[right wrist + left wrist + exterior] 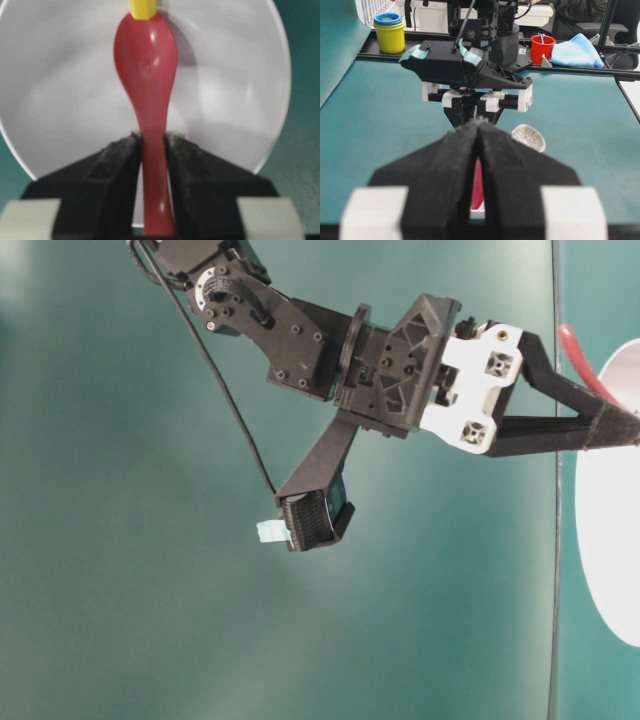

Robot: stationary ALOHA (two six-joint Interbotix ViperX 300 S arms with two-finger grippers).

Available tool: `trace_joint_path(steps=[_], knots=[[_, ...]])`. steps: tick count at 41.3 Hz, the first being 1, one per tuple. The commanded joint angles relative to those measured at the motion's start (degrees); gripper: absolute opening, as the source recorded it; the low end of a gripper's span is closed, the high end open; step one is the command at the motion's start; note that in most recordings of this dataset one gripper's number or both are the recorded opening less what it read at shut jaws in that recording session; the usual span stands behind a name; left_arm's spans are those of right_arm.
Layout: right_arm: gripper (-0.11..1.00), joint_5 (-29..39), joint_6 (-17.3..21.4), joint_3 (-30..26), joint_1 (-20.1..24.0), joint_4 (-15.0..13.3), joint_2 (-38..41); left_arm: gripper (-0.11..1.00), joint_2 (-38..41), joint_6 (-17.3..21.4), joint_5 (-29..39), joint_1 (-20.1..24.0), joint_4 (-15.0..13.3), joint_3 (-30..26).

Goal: Scoop the yellow hexagonal prism block from the bowl with a spoon using the right arm.

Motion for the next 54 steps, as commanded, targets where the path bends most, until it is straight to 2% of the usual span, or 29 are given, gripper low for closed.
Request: trace_joint_path(steps=[1, 54], knots=[[0.24, -0.35, 0.00, -1.49, -0.26, 0.18, -0.79, 0.00, 0.35, 0.09, -0.26, 0.09, 0.18, -1.67], [0.24, -2.29, 0.00, -0.97, -0.26, 0.09, 0.35, 0.00, 0.09, 0.00, -0.26, 0.09, 0.26, -1.76]])
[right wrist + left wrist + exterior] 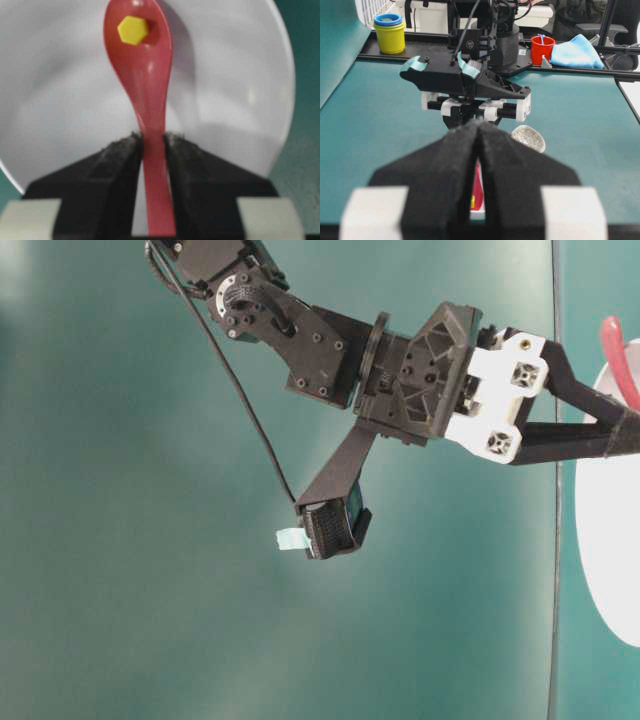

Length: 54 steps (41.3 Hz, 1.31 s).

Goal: Scoop the yellow hexagonal prism block from the bowl with a spoon using the right arm.

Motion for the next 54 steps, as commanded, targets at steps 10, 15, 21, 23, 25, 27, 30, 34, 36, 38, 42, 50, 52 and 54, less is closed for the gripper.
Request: trace_joint_path(steps=[10, 15, 21, 23, 25, 27, 30, 34, 36, 38, 42, 50, 52, 54], knots=[[0.24, 0.09, 0.18, -0.97, -0.18, 0.09, -2.64, 0.00, 0.26, 0.00, -0.26, 0.09, 0.09, -1.76], [0.24, 0.53, 0.18, -0.97, -0.09, 0.09, -3.43, 0.00, 0.18, 0.00, -0.26, 0.09, 0.09, -1.85], [0.24, 1.67, 0.26, -0.97, -0.09, 0.18, -4.75, 0.00, 0.26, 0.00, -0.26, 0.09, 0.09, -1.85], [0.24, 2.02, 0.26, -1.05, -0.18, 0.09, -5.19, 0.00, 0.26, 0.00, -0.26, 0.09, 0.09, -1.76], [0.24, 2.46, 0.26, -1.14, -0.09, 0.18, -5.62, 0.00, 0.26, 0.00, -0.26, 0.09, 0.09, -1.85], [0.17, 2.72, 0.26, -1.23, -0.18, 0.18, -5.89, 0.00, 0.26, 0.00, -0.26, 0.09, 0.18, -1.76], [0.09, 3.34, 0.26, -1.41, -0.18, 0.18, -6.42, 0.00, 0.26, 0.00, -0.26, 0.09, 0.09, -1.76], [0.09, 3.69, 0.26, -1.76, -0.18, 0.18, -6.86, 0.00, 0.18, 0.00, -0.26, 0.09, 0.18, -1.76], [0.09, 3.78, 0.26, -1.93, -0.09, 0.18, -7.03, 0.00, 0.26, 0.00, -0.26, 0.09, 0.09, -1.76], [0.09, 3.69, 0.26, -1.93, -0.18, 0.09, -7.03, 0.00, 0.26, 0.00, -0.26, 0.09, 0.09, -1.76], [0.09, 3.78, 0.26, -2.20, -0.09, 0.09, -7.12, 0.00, 0.26, 0.00, -0.26, 0.09, 0.09, -1.76], [0.09, 3.87, 0.26, -2.29, -0.18, 0.09, -7.12, 0.00, 0.18, 0.00, -0.26, 0.09, 0.09, -1.76], [0.09, 4.04, 0.18, -2.37, -0.09, 0.18, -7.12, 0.00, 0.26, 0.00, -0.26, 0.09, 0.09, -1.85], [0.09, 4.13, 0.18, -2.37, -0.09, 0.09, -7.12, 0.00, 0.26, 0.00, -0.26, 0.09, 0.09, -1.76]])
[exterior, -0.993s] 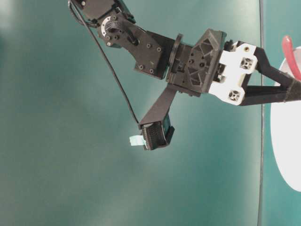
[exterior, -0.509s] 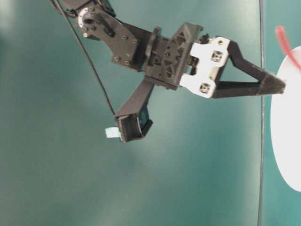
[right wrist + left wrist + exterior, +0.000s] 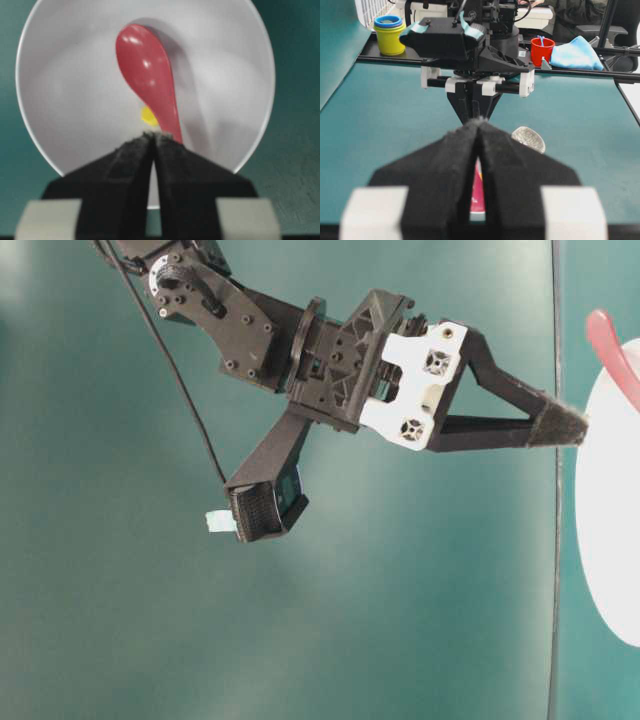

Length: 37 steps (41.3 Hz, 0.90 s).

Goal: Scoop the yellow hexagonal prism block from the bowl with a spoon using the right arm.

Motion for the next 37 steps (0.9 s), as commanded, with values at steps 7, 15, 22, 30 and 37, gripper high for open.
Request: trace_joint_path(steps=[7, 15, 22, 30, 37], knots=[[0.12, 1.32, -1.14, -1.67, -0.18, -0.70, -2.29, 0.00, 0.35, 0.00, -0.26, 0.09, 0.09, -1.76], [0.14, 3.25, -3.96, -2.11, -0.09, -1.85, -2.29, 0.00, 0.35, 0.00, -0.26, 0.09, 0.09, -1.67], [0.17, 5.10, -9.67, -2.72, -0.18, -1.76, -2.20, 0.00, 0.35, 0.00, -0.26, 0.09, 0.09, -1.67], [0.25, 6.77, -12.83, -4.13, -0.09, -1.76, -1.58, 0.00, 0.35, 0.00, -0.26, 0.09, 0.09, -1.67], [0.39, 6.77, -14.85, -5.10, -0.09, -1.76, -1.05, 0.00, 0.35, 0.00, -0.26, 0.09, 0.09, -1.67]])
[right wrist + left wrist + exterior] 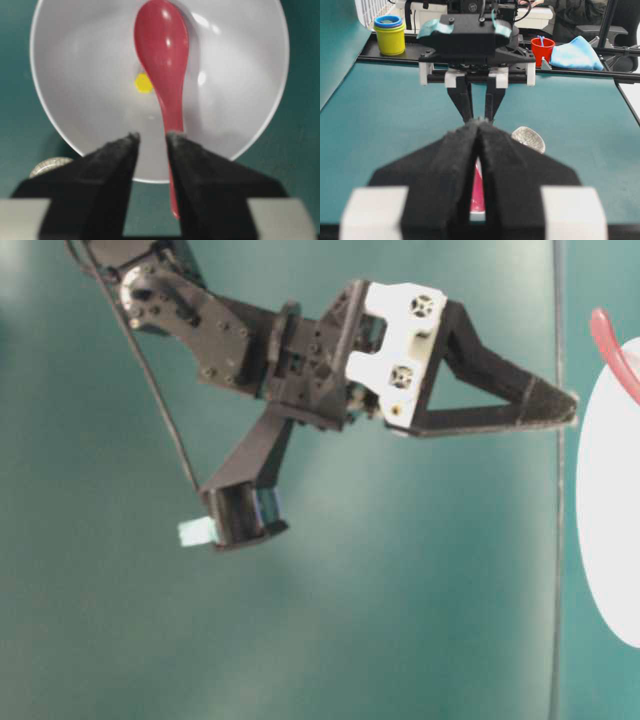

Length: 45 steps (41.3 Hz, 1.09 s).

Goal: Scoop the yellow hexagonal prism block from the bowl with a spoon using the right arm.

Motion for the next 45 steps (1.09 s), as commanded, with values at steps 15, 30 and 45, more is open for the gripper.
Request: trace_joint_path(steps=[15, 30, 45], knots=[[0.46, -1.49, -4.22, -1.58, -0.18, 0.00, -0.62, 0.00, 0.35, 0.00, -0.26, 0.09, 0.09, -1.67], [0.48, -2.20, -4.57, -0.88, -0.26, 0.53, 1.41, 0.00, 0.35, 0.00, -0.26, 0.09, 0.09, -1.67], [0.48, -4.75, -4.75, 0.88, -0.26, 0.53, 2.81, 0.00, 0.35, 0.09, -0.26, 0.09, 0.09, -1.58]])
